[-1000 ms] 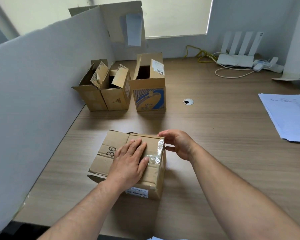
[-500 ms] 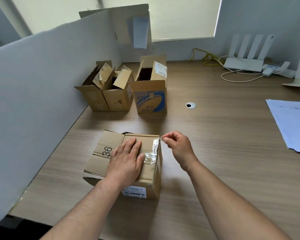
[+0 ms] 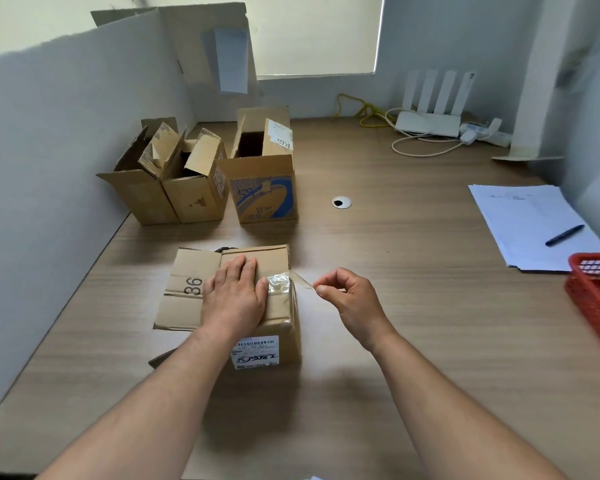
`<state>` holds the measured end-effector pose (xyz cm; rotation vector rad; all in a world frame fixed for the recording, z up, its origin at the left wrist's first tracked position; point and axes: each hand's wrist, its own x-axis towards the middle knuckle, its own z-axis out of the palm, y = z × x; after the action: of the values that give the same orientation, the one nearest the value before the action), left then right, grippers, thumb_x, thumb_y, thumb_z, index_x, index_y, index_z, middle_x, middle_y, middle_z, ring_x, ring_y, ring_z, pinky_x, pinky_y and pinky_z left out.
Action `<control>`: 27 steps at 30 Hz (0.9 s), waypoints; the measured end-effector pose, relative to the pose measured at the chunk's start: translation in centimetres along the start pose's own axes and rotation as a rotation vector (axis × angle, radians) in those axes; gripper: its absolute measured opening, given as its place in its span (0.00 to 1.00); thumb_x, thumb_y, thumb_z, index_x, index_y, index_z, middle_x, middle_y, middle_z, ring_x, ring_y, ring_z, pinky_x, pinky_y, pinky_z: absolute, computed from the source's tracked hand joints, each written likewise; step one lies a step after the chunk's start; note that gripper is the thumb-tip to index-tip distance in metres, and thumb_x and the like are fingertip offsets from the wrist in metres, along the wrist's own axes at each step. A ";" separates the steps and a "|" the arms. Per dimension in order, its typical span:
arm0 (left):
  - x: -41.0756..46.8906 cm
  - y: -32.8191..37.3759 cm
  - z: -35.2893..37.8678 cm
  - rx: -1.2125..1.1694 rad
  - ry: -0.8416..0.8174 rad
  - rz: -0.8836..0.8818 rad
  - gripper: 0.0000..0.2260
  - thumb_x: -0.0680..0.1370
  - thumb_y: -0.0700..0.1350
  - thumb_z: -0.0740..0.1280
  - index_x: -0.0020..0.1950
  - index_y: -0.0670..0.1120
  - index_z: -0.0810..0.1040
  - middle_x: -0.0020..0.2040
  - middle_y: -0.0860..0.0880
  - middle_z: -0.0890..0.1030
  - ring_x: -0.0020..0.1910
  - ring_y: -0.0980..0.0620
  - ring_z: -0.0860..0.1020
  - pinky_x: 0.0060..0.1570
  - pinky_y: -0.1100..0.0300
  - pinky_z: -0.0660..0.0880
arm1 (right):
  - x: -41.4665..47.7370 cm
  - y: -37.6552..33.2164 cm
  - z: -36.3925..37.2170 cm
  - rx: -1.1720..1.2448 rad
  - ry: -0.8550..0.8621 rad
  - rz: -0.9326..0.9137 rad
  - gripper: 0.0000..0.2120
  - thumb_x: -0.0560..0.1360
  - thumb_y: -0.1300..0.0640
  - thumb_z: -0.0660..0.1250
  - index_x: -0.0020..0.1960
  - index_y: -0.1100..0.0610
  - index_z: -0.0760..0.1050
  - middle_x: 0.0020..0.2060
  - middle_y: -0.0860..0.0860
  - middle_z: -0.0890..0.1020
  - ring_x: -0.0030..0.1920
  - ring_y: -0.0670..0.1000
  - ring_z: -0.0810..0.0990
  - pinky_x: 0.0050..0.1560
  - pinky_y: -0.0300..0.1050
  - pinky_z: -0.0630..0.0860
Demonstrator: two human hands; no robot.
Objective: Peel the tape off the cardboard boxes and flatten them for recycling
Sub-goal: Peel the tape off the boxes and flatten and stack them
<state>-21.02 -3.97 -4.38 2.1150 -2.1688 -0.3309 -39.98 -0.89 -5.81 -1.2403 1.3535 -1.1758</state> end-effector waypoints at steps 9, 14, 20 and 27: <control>-1.4 -1.6 -1.0 -0.115 -0.012 0.201 0.24 0.82 0.55 0.56 0.77 0.48 0.60 0.79 0.50 0.56 0.78 0.51 0.51 0.75 0.52 0.47 | -1.0 0.6 -0.3 0.063 0.201 0.050 0.10 0.74 0.65 0.69 0.47 0.50 0.77 0.45 0.48 0.80 0.45 0.47 0.77 0.46 0.38 0.73; -1.5 -2.3 -0.8 0.037 -0.068 0.256 0.27 0.83 0.59 0.48 0.79 0.50 0.50 0.80 0.50 0.48 0.78 0.52 0.44 0.76 0.55 0.42 | -2.6 1.5 1.8 -0.143 0.230 -0.015 0.07 0.73 0.57 0.71 0.39 0.53 0.73 0.36 0.49 0.79 0.39 0.53 0.79 0.43 0.45 0.76; -0.8 -2.2 -0.7 0.053 -0.071 0.255 0.26 0.83 0.58 0.47 0.79 0.50 0.51 0.80 0.50 0.49 0.78 0.51 0.45 0.75 0.54 0.42 | -5.0 2.7 3.8 -0.568 0.148 -0.247 0.13 0.70 0.51 0.74 0.37 0.52 0.69 0.32 0.44 0.74 0.32 0.46 0.73 0.35 0.40 0.71; -0.9 -2.2 -0.7 0.052 -0.077 0.250 0.26 0.83 0.58 0.47 0.79 0.49 0.51 0.80 0.49 0.49 0.78 0.50 0.45 0.75 0.53 0.42 | -5.2 3.3 5.0 -0.844 0.233 -0.323 0.12 0.69 0.48 0.72 0.39 0.53 0.71 0.35 0.44 0.75 0.31 0.46 0.71 0.32 0.38 0.64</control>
<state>-18.73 -3.21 -4.15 1.8530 -2.4761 -0.3425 -35.06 4.12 -9.48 -2.0161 1.9825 -0.9981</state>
